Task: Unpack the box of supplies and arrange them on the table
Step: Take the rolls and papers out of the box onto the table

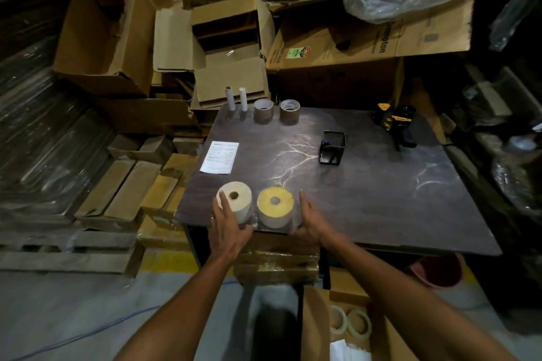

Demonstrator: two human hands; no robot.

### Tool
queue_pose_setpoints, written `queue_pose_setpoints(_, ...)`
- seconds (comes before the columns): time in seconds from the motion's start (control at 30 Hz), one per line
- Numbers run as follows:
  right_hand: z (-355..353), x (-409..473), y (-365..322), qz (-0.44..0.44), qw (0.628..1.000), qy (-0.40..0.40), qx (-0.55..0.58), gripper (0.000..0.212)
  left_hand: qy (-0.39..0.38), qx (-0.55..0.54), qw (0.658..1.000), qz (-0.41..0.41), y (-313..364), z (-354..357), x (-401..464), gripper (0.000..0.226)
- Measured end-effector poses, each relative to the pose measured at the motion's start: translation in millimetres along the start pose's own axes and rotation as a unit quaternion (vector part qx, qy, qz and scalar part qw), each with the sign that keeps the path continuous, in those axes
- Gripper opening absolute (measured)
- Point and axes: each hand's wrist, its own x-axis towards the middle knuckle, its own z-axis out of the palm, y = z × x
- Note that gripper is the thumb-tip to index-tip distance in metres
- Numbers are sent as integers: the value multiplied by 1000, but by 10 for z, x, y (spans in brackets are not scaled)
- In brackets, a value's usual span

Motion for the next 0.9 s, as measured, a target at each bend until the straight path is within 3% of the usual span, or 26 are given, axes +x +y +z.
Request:
queue_pose_setpoints(0.1, 77, -339, 319, -3, 1000, 7, 14, 114, 58, 13, 998, -7, 59, 183, -472, 108)
queue_pose_setpoints(0.17, 156, -579, 579, -8, 1000, 14, 10, 106, 50, 12, 999, -20, 104, 385, -804, 96)
queue_pose_setpoints(0.3, 371, -985, 1182, -13, 1000, 5, 12, 94, -54, -38, 997, -43, 212, 945, -1439, 71)
queue_pose_setpoints(0.43, 541, -1382, 1805, 36, 999, -37, 17, 90, -163, -74, 984, 0, 524, 1469, -1960, 54)
queue_pose_setpoints(0.6, 713, -1694, 2621, 84, 995, -49, -1, 81, -257, -58, 964, 45, 933, 2116, -2322, 58)
queue_pose_setpoints(0.7, 923, -1738, 3078, 116, 992, -53, 4, 75, -285, -34, 956, 63, 1016, 2566, -2445, 48)
queue_pose_setpoints(0.9, 1738, -1604, 4013, 140, 987, -79, 27, 41, -326, -10, 942, 73, 799, 3677, -2491, 47)
